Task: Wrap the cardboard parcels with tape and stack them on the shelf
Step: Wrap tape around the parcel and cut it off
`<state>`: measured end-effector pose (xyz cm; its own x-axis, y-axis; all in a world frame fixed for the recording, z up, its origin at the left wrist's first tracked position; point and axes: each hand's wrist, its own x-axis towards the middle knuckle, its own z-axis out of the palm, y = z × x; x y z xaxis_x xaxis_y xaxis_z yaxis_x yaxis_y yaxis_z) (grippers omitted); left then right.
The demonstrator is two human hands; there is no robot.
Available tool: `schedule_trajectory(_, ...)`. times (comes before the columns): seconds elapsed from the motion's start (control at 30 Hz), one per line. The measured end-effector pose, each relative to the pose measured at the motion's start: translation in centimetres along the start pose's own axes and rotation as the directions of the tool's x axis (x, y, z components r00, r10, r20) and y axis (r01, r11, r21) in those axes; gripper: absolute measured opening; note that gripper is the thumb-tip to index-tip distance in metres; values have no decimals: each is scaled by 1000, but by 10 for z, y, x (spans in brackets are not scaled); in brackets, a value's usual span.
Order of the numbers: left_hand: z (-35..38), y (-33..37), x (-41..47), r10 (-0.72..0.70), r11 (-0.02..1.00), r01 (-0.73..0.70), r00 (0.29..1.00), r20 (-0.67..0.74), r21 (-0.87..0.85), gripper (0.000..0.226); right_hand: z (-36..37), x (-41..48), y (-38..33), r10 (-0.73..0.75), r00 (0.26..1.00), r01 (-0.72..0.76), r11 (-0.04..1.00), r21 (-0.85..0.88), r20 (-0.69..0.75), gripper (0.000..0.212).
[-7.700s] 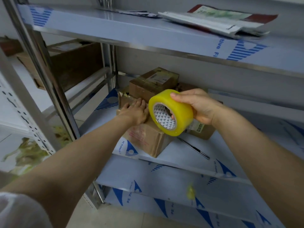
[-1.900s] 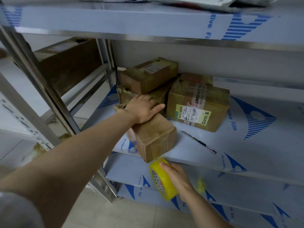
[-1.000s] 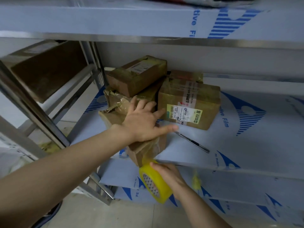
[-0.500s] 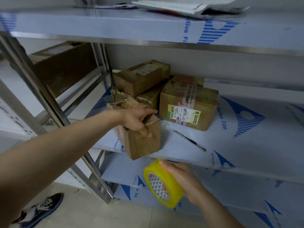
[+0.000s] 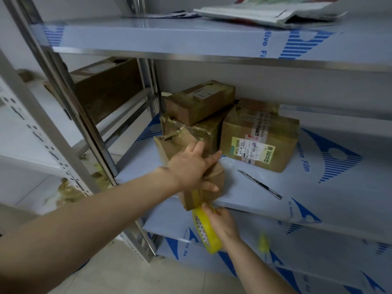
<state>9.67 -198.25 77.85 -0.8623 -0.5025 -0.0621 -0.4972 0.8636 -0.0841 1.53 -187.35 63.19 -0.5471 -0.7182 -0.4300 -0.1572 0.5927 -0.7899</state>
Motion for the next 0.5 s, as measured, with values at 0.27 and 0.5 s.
schedule_trajectory(0.27,11,-6,-6,46,998,-45,998,36,-52,89,-7,-2,-7,70,995,-86,948,307,65,40)
schedule_trajectory(0.5,-33,-22,-2,4,938,41,992,129,-343,85,-65,-45,-19,-51,959,-72,908,413,277,53)
